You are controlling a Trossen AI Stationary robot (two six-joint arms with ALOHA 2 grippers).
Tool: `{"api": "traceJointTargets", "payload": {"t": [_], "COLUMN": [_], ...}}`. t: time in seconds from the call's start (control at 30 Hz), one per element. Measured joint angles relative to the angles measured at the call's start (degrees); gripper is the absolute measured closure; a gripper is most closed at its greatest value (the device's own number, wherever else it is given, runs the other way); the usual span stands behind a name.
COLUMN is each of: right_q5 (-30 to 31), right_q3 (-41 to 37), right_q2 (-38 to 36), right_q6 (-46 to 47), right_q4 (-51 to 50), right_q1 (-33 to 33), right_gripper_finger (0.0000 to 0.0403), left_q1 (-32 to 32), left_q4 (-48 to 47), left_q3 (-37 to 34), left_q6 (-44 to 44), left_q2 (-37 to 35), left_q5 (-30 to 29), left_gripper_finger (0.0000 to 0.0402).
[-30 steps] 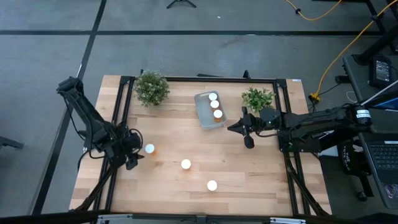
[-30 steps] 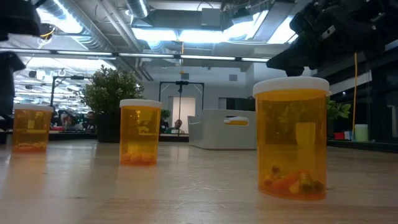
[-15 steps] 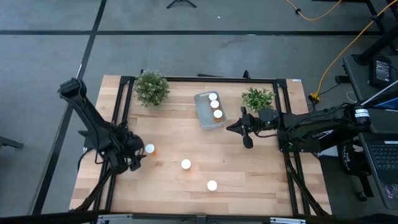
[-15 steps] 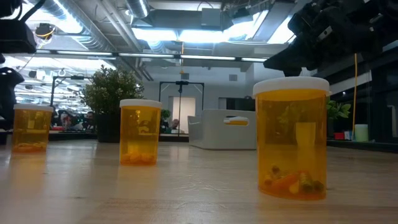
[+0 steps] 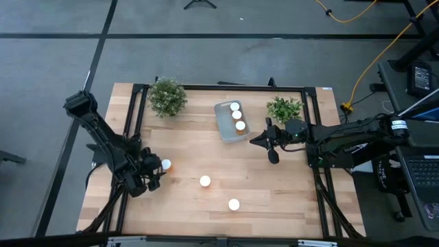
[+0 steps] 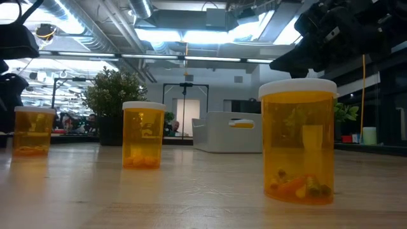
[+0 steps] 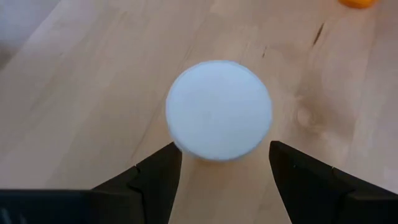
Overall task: Pick and place pill bottles into a basket
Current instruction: Put the orange pill bottle into the gray bin
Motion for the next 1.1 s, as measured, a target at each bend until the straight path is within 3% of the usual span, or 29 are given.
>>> {"api": "traceJointTargets", "payload": {"t": [0.57, 1.1], "right_q5": [0.0, 0.0], "right_q3": [0.0, 0.0], "right_q2": [0.0, 0.0], "right_q6": [0.0, 0.0], "right_q4": [0.0, 0.0], "right_q1": [0.0, 0.0], "right_gripper_finger": [0.0385, 0.0385], "left_q1": [2.4, 2.4], "left_q4": [3.1, 3.2], "left_q3": [0.0, 0.1], "left_q6": [3.3, 2.7], "left_q2": [1.0, 1.0], "left_q5": [-4.2, -4.0], "left_gripper_finger": [0.0164, 0.0172]}}
